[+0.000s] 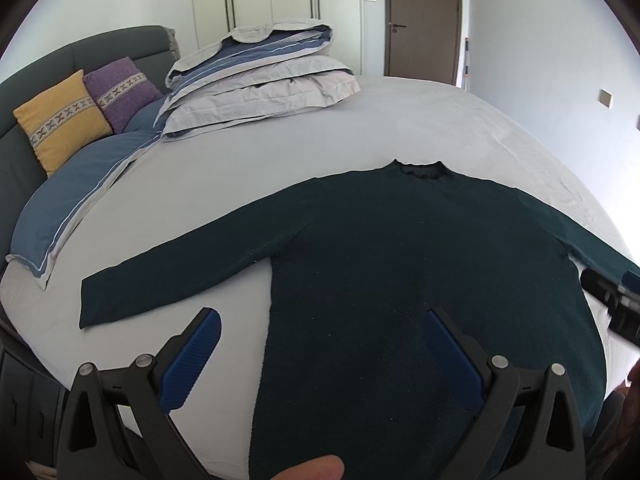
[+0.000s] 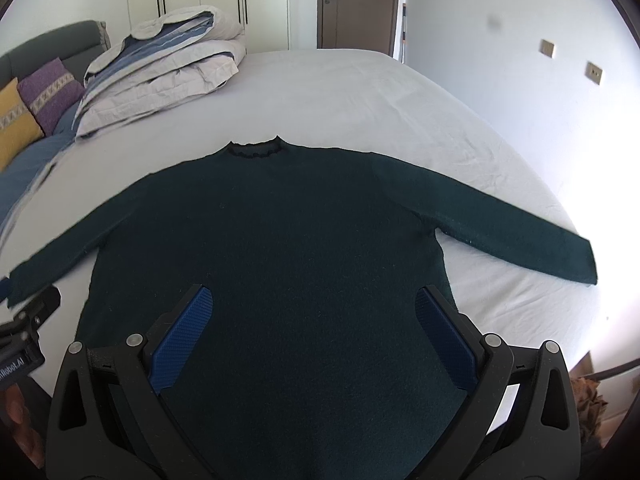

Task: Fold small clothes
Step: 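Grasp the sweater sleeve cuff with the right gripper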

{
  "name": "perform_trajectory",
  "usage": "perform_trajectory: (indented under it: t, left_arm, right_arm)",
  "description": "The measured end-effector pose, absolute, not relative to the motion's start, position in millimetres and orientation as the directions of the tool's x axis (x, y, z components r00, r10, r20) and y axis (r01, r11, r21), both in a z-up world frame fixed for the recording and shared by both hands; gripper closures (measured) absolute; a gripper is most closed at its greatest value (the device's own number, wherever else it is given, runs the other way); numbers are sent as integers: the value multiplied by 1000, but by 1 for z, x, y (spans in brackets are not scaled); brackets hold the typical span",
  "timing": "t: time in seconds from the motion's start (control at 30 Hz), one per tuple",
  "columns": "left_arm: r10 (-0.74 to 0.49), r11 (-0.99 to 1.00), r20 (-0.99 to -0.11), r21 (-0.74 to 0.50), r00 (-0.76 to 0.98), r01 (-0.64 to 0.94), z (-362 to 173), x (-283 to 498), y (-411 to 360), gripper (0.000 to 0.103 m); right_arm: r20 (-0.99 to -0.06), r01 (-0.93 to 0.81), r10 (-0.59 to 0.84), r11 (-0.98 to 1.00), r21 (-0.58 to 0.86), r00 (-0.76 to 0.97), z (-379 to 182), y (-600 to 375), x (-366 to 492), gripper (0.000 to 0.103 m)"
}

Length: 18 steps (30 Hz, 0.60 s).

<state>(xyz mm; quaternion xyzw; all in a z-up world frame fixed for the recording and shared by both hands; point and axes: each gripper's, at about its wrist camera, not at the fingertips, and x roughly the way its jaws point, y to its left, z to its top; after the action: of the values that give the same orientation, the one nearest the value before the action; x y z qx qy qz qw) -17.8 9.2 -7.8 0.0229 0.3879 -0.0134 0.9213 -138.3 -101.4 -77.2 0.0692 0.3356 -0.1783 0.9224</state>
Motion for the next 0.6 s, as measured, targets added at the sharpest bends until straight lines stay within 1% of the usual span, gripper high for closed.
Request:
perform_trajectory:
  t: [0.1,0.23,0.3,0.33,0.43,0.53,0.6]
  left_arm:
    - [-19,998,-729,31,684,62,-13,-18,5,0]
    - [-7,997,-757,44,653,62,-28,-11,-1,0]
    - [-42,997,-786,7,617,76,-37,-5,-3,0]
    - [-54,997,-794,-9,605,77,-40,-2,-4,0]
    - [-66,997,-810,-27,583,75,-49,5,-11,0]
    - [-73,996,-798,-27,598,85,-53,12,-23,0]
    - [-85,995,-793,-41,603,86,-54,17,-31,0]
  right_arm:
    - [-637,449,-289,888,100,714,-79,-157,-153,0]
    - [-606,594,-321,737,323,727,-92,-281,-201,1]
    - [-596,664,-354,597,449,721,-110,-349,-239,9]
    - [-598,683,-361,539,493,716,-118,-374,-253,15]
    - [-612,725,-389,354,591,688,-149,-443,-299,24]
    - [-620,725,-384,271,633,684,-172,-481,-321,25]
    - [-592,697,-379,268,665,711,-179,-494,-323,27]
